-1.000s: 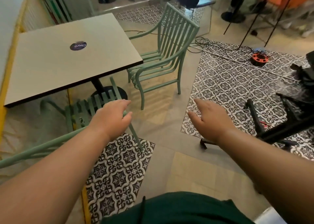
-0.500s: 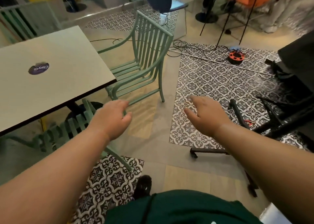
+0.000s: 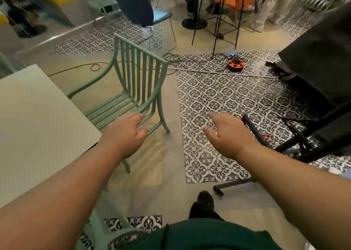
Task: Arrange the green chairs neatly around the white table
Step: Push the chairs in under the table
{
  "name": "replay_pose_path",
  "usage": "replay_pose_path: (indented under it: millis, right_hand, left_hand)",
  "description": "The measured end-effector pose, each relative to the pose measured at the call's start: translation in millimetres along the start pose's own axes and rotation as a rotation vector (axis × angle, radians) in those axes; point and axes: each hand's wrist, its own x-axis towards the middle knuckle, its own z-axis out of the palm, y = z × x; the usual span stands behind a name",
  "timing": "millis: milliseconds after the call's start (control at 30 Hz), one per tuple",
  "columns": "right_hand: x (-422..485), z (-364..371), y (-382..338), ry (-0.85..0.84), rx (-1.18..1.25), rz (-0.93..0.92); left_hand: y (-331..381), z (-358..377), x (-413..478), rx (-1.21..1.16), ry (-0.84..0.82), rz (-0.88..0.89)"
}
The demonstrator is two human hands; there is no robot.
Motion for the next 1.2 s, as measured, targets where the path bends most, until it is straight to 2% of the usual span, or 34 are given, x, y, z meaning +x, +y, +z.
replay_pose_path:
  millis: [333,467,700,1000,1200]
  right_hand:
    - [161.9,-21.4,83.8,-0.076,-0.026,-0.019]
    - [214.4,-35.9,99.3,-0.099,-0.058,-0.051]
    - [328.6,-47.3,84.8,-0.127,-0.101,-0.146]
    - [464.6,-50.8,47.5,-0.070,-0.045,-0.260]
    - [550.2,-57.3,54.2,-0.105,-0.054,-0.340]
  left_hand:
    - [35.6,17.4,171.9,-0.012,-0.033,-0.080]
    - [39.8,13.2,213.1,-0.047,-0.027,-0.107]
    - [-2.8,-10.2,285.3,-0.094,0.020,-0.233]
    - [-61.3,-42.7,385.5,-0.098,0.053,-0.304]
    - [-75.2,-57.1,450.5,-0.106,0.071,-0.350]
